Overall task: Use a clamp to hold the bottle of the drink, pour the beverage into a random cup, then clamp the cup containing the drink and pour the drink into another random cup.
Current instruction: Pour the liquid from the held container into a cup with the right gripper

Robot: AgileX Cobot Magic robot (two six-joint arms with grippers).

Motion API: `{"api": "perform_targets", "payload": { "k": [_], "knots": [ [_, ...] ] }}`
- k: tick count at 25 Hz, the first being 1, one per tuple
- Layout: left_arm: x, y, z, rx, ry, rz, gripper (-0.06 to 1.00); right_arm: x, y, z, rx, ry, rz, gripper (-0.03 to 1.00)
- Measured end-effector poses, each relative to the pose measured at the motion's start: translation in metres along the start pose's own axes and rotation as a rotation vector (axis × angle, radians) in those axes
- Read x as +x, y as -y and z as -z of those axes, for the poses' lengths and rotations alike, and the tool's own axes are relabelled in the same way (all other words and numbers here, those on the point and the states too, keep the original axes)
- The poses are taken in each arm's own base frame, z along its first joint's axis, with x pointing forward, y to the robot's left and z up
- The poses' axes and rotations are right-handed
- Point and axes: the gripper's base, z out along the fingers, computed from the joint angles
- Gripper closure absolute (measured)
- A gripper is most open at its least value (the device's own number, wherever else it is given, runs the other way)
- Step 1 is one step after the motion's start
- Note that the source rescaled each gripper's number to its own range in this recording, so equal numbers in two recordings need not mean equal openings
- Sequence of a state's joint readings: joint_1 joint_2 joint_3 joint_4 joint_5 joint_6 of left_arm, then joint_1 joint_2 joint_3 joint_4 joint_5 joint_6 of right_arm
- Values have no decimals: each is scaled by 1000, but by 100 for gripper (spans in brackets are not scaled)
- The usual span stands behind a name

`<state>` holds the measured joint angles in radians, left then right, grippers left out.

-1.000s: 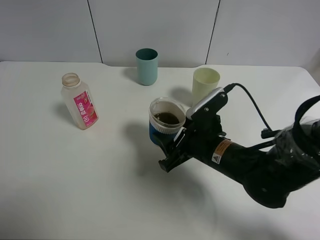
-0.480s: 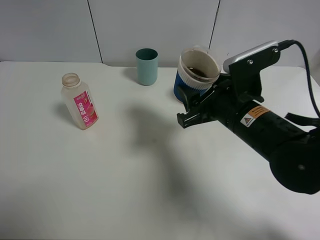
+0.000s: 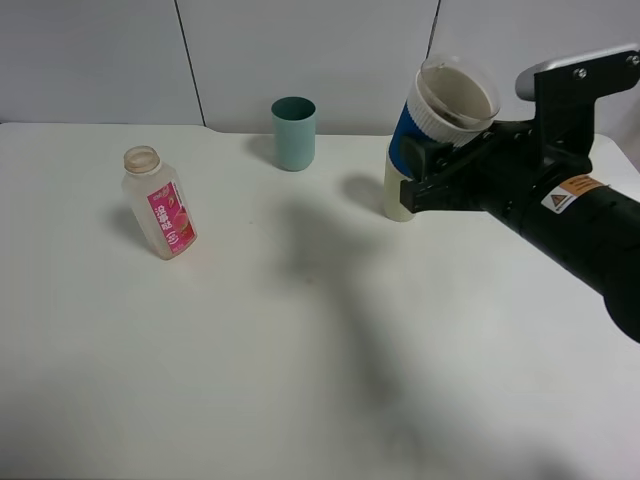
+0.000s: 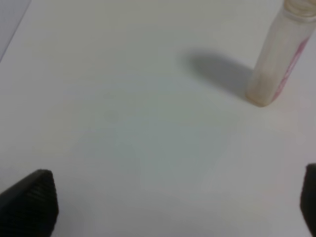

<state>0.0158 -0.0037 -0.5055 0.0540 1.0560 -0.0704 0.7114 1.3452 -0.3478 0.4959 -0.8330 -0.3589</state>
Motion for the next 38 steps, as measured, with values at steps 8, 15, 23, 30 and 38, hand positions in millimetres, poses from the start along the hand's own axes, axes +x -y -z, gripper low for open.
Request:
{"api": "perform_targets", "payload": {
  "k": [8,15,23,30,38],
  "knots": [
    [0,0,0,0,0,0,-6,-2,30,-10,126,-111,-114,96],
    [0,0,0,0,0,0,-6,-10,57,-22,159,-160,-171,96],
    [0,0,0,0,0,0,-6,-21,78,-30,93,-188,-222,96],
    [0,0,0,0,0,0,-6,-22,99,-29,77,-210,-280,96],
    [0,0,0,0,0,0,-6,-13,128,-19,158,-275,-288,96]
  ]
}}
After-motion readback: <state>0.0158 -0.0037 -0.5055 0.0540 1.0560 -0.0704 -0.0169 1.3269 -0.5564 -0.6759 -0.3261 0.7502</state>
